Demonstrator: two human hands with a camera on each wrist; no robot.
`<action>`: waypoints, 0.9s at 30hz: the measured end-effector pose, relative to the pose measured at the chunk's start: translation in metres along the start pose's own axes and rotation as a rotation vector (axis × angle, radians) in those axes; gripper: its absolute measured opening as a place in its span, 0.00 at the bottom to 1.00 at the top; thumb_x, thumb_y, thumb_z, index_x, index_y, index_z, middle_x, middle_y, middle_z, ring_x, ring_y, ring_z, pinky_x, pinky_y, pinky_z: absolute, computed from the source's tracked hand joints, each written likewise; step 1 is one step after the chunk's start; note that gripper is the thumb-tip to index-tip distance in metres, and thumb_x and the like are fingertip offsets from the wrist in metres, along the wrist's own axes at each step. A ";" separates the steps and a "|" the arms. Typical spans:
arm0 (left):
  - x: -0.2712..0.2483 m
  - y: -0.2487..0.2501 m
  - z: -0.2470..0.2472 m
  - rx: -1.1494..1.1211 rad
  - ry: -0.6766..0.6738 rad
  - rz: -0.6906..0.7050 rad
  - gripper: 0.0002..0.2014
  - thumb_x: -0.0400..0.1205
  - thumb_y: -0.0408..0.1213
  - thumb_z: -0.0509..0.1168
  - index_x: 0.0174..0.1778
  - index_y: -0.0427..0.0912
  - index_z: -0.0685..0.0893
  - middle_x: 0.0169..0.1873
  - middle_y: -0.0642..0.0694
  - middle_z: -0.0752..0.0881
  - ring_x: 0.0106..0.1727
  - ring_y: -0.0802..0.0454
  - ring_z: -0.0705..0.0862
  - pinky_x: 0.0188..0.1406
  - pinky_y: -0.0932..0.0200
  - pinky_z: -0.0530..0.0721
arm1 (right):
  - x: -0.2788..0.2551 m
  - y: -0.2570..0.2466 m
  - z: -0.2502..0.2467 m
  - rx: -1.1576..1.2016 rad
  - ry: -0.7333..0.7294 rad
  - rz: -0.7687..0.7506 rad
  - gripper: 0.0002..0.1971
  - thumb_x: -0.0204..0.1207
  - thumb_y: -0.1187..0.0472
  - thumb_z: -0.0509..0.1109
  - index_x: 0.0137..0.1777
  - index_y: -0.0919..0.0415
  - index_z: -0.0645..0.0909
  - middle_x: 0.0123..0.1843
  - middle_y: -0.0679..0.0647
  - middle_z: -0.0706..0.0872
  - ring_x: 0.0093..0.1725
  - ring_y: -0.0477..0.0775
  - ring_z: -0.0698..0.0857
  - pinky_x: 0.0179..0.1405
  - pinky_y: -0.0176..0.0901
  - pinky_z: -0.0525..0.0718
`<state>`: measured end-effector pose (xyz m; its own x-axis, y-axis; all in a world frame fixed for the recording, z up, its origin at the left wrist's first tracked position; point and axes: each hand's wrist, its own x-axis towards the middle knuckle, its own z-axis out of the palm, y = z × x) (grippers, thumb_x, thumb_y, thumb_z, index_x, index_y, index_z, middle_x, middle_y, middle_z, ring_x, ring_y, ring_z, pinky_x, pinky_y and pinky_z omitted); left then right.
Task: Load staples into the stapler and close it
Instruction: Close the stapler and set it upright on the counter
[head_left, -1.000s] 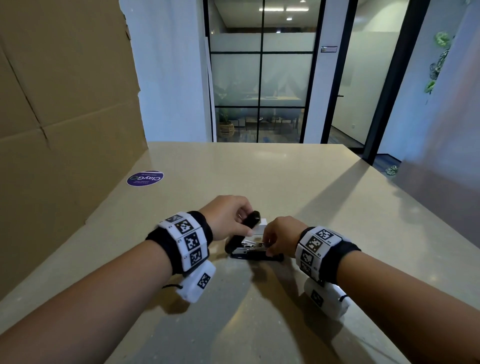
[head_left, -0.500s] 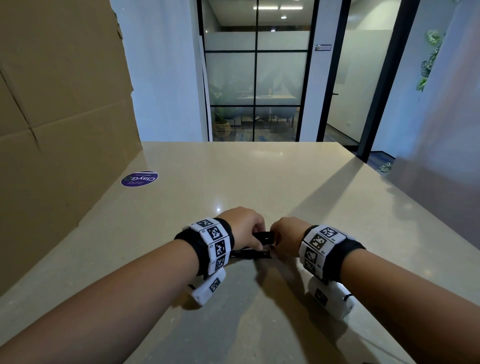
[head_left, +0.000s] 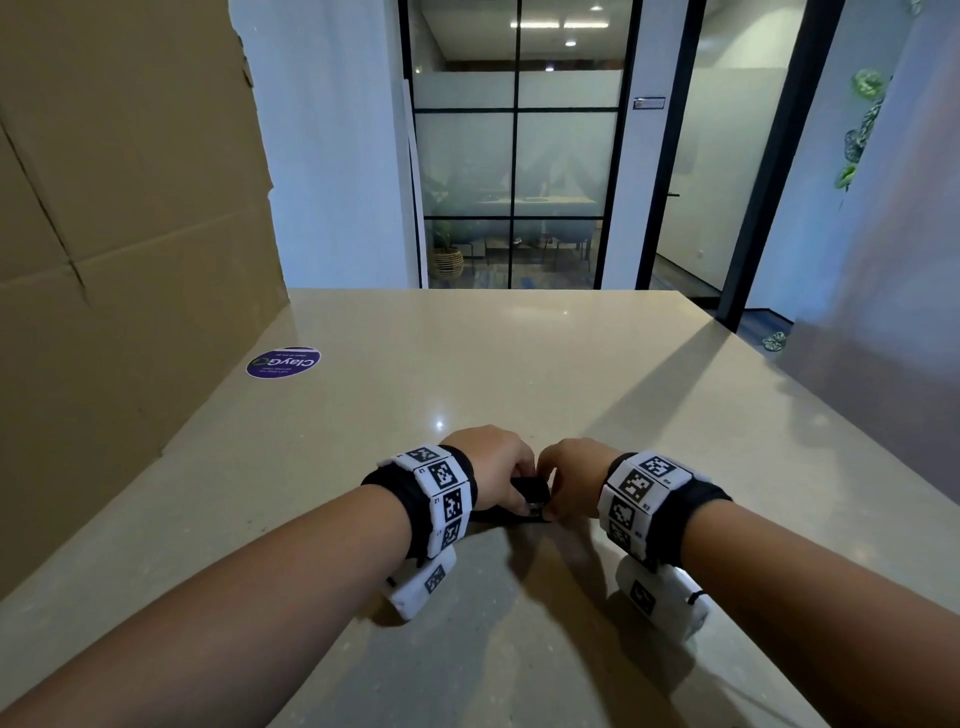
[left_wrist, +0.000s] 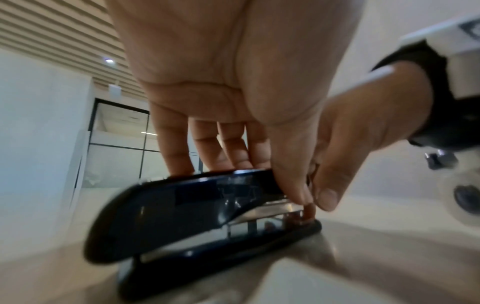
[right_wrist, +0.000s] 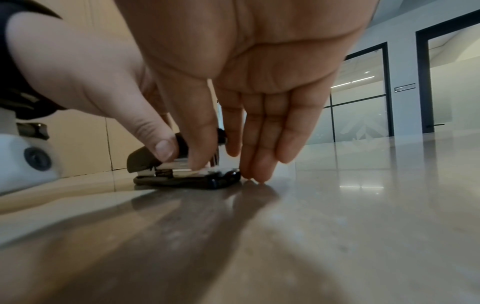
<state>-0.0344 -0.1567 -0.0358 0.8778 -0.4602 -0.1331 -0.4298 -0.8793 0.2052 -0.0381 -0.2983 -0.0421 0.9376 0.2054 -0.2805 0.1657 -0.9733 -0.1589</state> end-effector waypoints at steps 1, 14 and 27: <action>0.000 -0.002 -0.001 -0.029 0.004 -0.002 0.16 0.72 0.46 0.75 0.55 0.51 0.86 0.49 0.53 0.88 0.46 0.52 0.84 0.42 0.59 0.79 | -0.001 0.000 0.000 0.007 0.008 -0.004 0.23 0.67 0.55 0.78 0.63 0.53 0.81 0.60 0.54 0.88 0.60 0.57 0.86 0.54 0.44 0.81; 0.016 -0.042 -0.025 0.042 -0.086 -0.024 0.21 0.82 0.30 0.53 0.65 0.52 0.83 0.70 0.48 0.80 0.69 0.46 0.79 0.70 0.46 0.77 | -0.015 -0.024 -0.006 -0.029 0.193 -0.214 0.24 0.72 0.56 0.73 0.69 0.51 0.77 0.67 0.55 0.76 0.63 0.60 0.82 0.62 0.47 0.79; -0.017 -0.099 -0.026 0.160 -0.094 -0.294 0.23 0.83 0.28 0.57 0.75 0.47 0.78 0.75 0.45 0.77 0.73 0.44 0.78 0.72 0.51 0.76 | 0.014 -0.075 0.002 -0.069 0.048 -0.339 0.20 0.73 0.61 0.71 0.67 0.54 0.78 0.70 0.57 0.75 0.66 0.62 0.80 0.66 0.51 0.80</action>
<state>-0.0014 -0.0583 -0.0282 0.9491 -0.1868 -0.2537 -0.1954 -0.9807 -0.0092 -0.0382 -0.2219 -0.0363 0.8389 0.5146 -0.1773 0.4889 -0.8556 -0.1702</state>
